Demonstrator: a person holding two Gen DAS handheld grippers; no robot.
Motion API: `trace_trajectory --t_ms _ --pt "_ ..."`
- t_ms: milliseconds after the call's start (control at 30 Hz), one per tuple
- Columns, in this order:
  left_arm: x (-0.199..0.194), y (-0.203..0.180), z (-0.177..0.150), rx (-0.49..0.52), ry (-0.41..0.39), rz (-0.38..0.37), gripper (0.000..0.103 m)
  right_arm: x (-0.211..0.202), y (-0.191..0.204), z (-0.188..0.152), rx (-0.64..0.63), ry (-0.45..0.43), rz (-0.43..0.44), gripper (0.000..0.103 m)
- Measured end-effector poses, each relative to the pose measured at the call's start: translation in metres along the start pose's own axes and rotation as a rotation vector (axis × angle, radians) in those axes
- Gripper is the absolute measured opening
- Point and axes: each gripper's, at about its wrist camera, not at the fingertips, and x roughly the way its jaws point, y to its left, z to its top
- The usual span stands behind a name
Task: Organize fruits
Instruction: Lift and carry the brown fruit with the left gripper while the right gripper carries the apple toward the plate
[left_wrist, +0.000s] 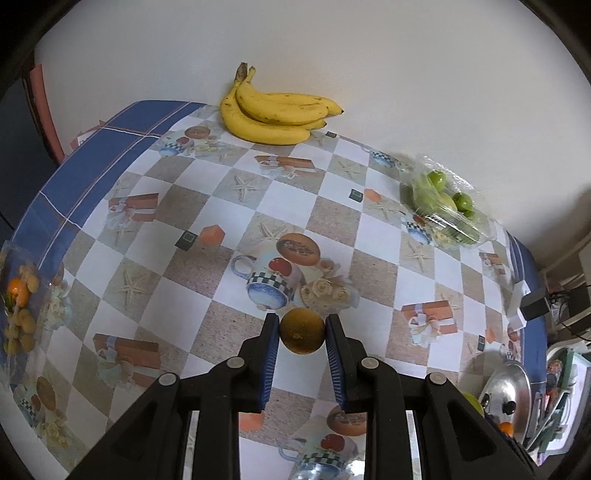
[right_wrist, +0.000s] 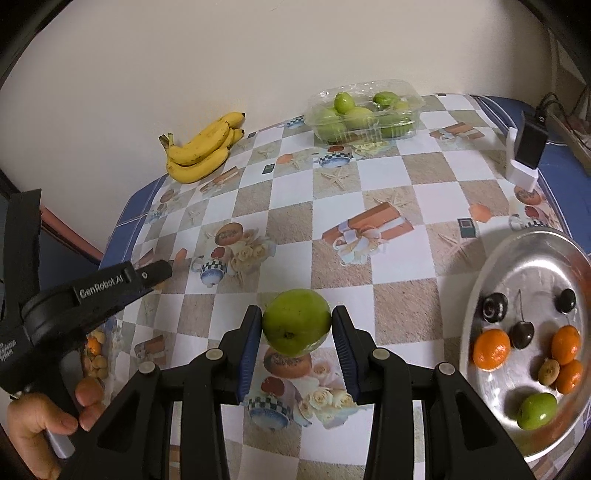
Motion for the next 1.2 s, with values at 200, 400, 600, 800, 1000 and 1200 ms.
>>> trace_trajectory --t_ms 200,400,600,800,1000,1200 --pt "-0.005 -0.013 -0.006 0.012 -0.005 -0.013 0.027 -0.01 -0.01 -0.002 0.006 -0.012 -0.008 0.041" --pt "-0.007 -0.025 -0.01 0.025 -0.01 -0.011 0.027 -0.017 -0.027 0.0 0.034 -0.02 -0.016 0.041" --pt "-0.007 -0.046 -0.018 0.086 -0.007 0.004 0.027 -0.022 -0.05 0.002 0.081 -0.022 -0.046 0.041" --pt "-0.006 -0.075 -0.029 0.166 -0.003 0.007 0.027 -0.027 -0.081 0.003 0.153 -0.019 -0.076 0.041" --pt "-0.008 -0.101 -0.04 0.243 -0.007 0.009 0.027 -0.037 -0.109 0.005 0.221 -0.038 -0.103 0.041" --pt "-0.006 -0.135 -0.059 0.355 0.0 0.003 0.027 -0.044 -0.133 0.005 0.287 -0.048 -0.103 0.041"
